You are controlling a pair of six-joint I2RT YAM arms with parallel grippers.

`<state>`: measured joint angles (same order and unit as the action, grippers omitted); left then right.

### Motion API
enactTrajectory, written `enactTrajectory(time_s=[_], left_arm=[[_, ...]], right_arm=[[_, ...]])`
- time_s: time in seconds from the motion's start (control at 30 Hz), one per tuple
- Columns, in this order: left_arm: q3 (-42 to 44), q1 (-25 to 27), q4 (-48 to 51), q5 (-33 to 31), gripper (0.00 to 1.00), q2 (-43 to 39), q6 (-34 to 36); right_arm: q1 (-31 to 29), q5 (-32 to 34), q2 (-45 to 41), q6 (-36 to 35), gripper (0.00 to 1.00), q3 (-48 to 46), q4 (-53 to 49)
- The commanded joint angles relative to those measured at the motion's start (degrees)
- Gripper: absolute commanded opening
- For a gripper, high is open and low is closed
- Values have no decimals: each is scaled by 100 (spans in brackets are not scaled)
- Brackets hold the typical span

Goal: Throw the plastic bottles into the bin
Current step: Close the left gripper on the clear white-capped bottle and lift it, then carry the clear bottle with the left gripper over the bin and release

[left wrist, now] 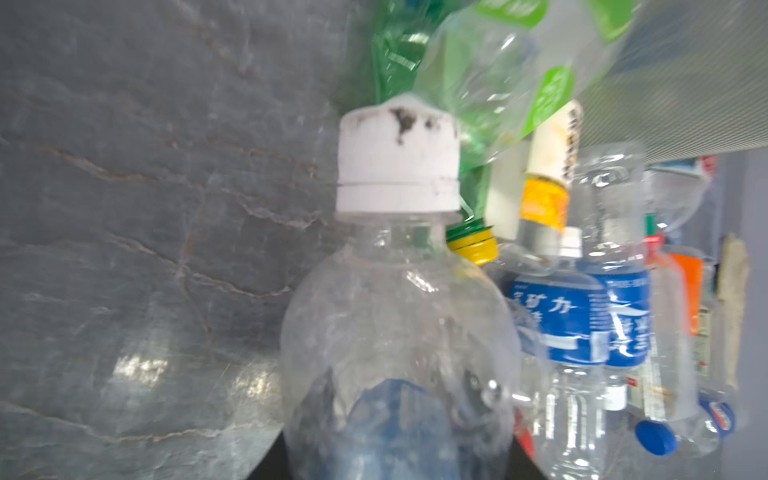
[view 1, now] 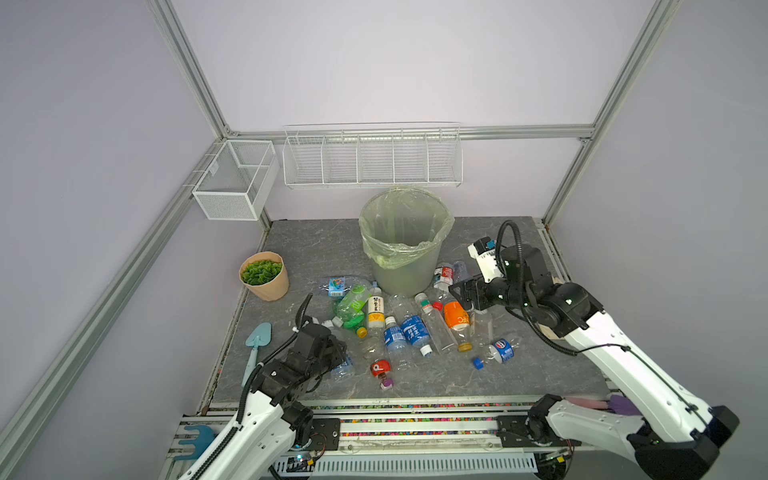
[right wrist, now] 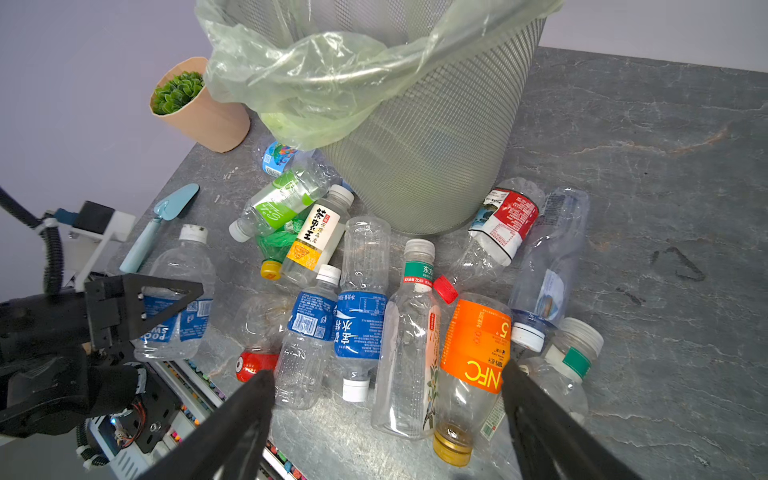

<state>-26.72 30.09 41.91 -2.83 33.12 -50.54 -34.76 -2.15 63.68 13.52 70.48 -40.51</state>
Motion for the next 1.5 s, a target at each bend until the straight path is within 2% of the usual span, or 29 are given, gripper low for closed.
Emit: enactTrajectory(time_s=[0.0, 0.23, 0.43, 0.7, 0.97, 1.17, 1.47], left_arm=[[-499, 32, 70, -388, 28, -79, 9], [-1881, 33, 115, -733, 27, 558, 760], [-3027, 32, -419, -833, 27, 1310, 1306], [-4347, 34, -1180, -559, 26, 2467, 1916], [-6067, 35, -1334, -250, 25, 3686, 2550], [-6646, 32, -1528, -67, 24, 4217, 2593], [-7106, 32, -1830, 72, 23, 4914, 2737]], right_arm=[[-28, 107, -226, 32, 88, -137, -95], [-30, 189, -448, 98, 88, -407, -128], [-29, 302, -565, 137, 88, -489, -150], [-19, 633, -655, 198, 88, -678, -318], [-16, 345, -742, 322, 89, -928, -177], [-12, 2, -804, 337, 88, -1022, -65], [-12, 8, -958, 366, 89, -1150, -177]])
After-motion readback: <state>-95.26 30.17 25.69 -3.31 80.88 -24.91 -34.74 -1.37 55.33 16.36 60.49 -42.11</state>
